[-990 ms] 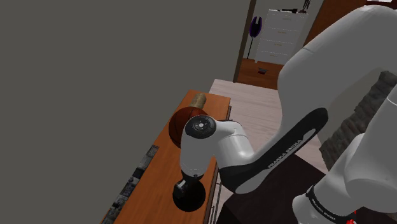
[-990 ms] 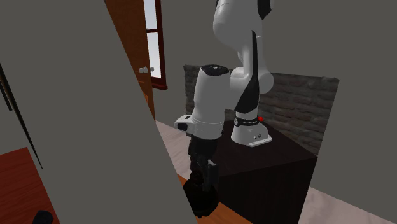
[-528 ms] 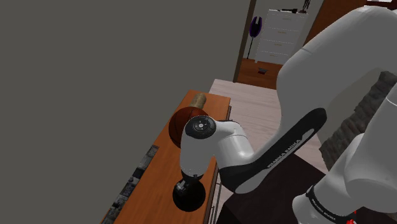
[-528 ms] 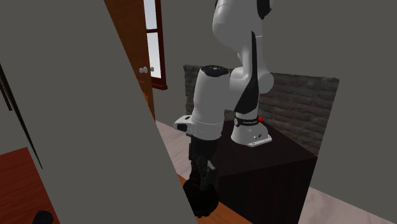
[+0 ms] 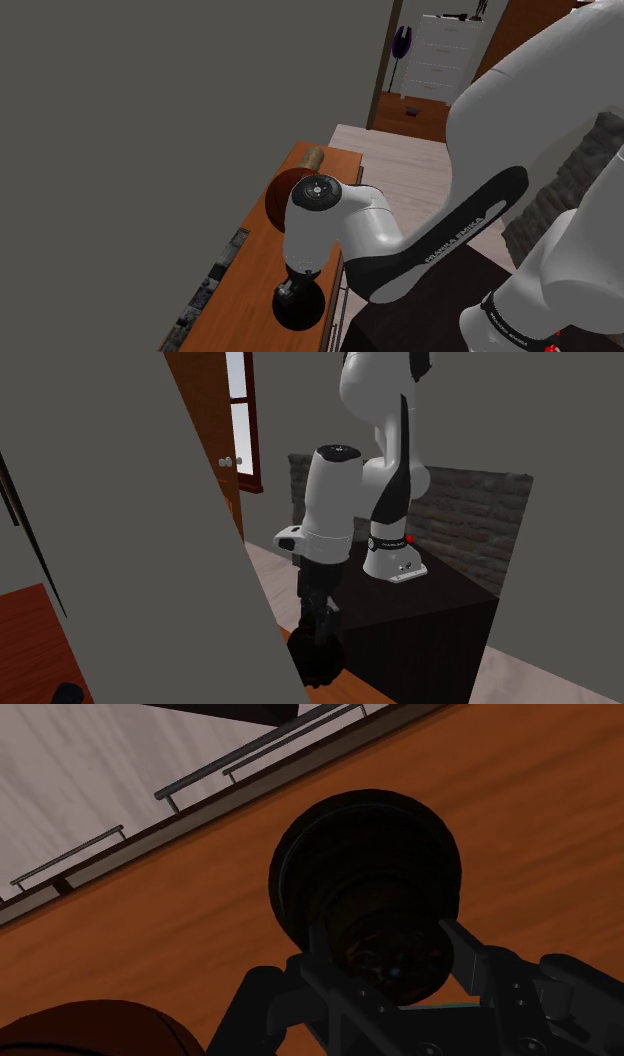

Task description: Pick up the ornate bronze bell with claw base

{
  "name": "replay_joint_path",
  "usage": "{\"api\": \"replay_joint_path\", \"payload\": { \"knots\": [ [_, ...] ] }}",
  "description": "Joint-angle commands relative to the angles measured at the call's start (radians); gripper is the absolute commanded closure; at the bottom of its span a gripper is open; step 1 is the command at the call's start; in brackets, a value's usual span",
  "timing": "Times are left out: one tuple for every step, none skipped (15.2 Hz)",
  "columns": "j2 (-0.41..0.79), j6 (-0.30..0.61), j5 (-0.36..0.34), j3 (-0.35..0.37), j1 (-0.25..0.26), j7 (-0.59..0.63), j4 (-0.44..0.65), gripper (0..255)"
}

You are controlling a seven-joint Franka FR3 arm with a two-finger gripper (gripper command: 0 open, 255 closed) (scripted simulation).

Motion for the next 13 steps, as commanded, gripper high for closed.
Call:
{"api": "replay_joint_path", "payload": {
  "knots": [
    [-0.028, -0.023, 0.042, 0.010, -0.006, -0.033, 0.005, 255],
    [-0.043, -0.034, 0.062, 0.014, -0.008, -0.048, 0.006, 255],
    [-0.058, -0.046, 0.082, 0.018, -0.010, -0.063, 0.008, 255],
    [-0.073, -0.057, 0.101, 0.020, -0.011, -0.078, 0.010, 255],
    [-0.087, -0.069, 0.119, 0.022, -0.011, -0.092, 0.013, 255],
    [-0.101, -0.082, 0.137, 0.023, -0.011, -0.106, 0.015, 255],
    [-0.115, -0.094, 0.154, 0.024, -0.010, -0.119, 0.018, 255],
    [-0.129, -0.107, 0.170, 0.024, -0.010, -0.131, 0.022, 255],
    [-0.142, -0.120, 0.185, 0.024, -0.009, -0.143, 0.025, 255],
    [-0.155, -0.133, 0.199, 0.023, -0.007, -0.155, 0.029, 255],
    [-0.167, -0.146, 0.213, 0.021, -0.006, -0.165, 0.034, 255],
    [-0.169, -0.148, 0.215, 0.021, -0.005, -0.167, 0.034, 255],
    [-0.169, -0.148, 0.215, 0.021, -0.005, -0.167, 0.034, 255]
  ]
}}
